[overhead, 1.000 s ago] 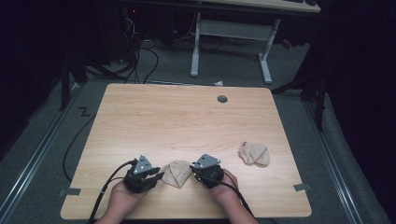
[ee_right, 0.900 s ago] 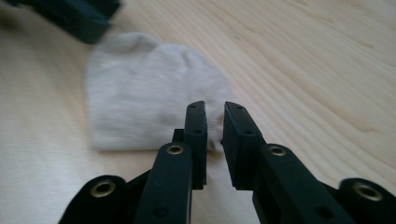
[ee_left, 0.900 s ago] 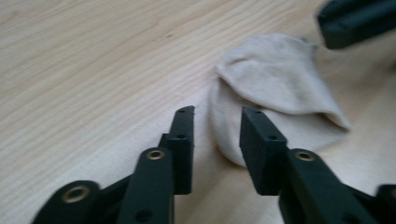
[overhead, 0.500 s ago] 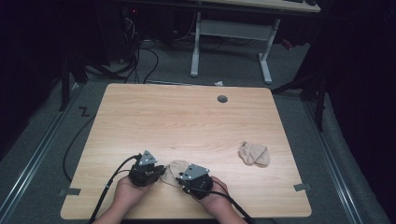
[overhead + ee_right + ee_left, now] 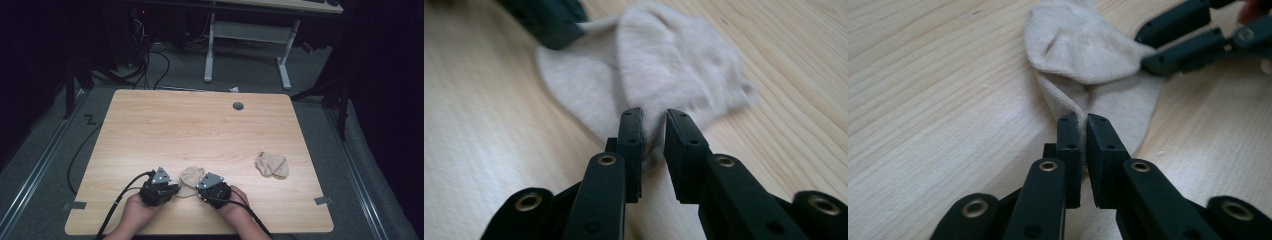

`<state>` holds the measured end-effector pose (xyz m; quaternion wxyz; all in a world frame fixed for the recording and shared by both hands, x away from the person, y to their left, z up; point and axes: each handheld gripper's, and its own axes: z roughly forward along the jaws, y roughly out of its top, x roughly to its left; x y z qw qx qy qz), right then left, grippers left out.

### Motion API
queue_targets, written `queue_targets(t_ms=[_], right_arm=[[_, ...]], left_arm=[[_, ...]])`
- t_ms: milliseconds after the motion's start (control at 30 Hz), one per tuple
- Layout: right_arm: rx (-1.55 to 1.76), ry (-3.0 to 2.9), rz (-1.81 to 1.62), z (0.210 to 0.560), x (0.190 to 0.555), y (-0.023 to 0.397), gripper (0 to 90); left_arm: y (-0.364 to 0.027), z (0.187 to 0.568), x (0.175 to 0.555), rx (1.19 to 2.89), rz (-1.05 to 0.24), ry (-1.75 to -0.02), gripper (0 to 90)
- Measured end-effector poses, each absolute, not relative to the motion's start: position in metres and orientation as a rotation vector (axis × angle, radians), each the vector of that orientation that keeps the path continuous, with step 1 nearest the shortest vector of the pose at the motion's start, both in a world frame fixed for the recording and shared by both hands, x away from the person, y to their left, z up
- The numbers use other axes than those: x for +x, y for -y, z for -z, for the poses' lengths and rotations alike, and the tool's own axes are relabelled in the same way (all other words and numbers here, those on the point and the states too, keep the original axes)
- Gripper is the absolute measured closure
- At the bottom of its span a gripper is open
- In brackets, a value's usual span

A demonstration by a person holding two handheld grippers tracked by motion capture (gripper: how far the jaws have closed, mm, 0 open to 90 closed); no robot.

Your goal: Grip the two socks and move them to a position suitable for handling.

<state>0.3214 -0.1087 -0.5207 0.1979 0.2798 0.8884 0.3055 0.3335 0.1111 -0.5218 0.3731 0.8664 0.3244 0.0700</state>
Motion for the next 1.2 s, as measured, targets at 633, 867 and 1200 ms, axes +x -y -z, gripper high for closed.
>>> queue_targets(t_ms=[633,867,1200], right_arm=[[0.871,-2.408,-0.972,0.515,0.332,0.081,58.7],[0.872,-2.466,-0.938,0.524,0.337,0.086,77.7],[0.828,-2.407,-1.009,0.506,0.327,0.093,84.2]], left_arm=[[-0.098,0.524,0.325,2.231,-0.130,-0.785,82.7],[-0.099,0.524,0.325,2.229,-0.128,-0.790,83.7],[-0.102,0.522,0.327,2.205,-0.158,-0.818,86.9]])
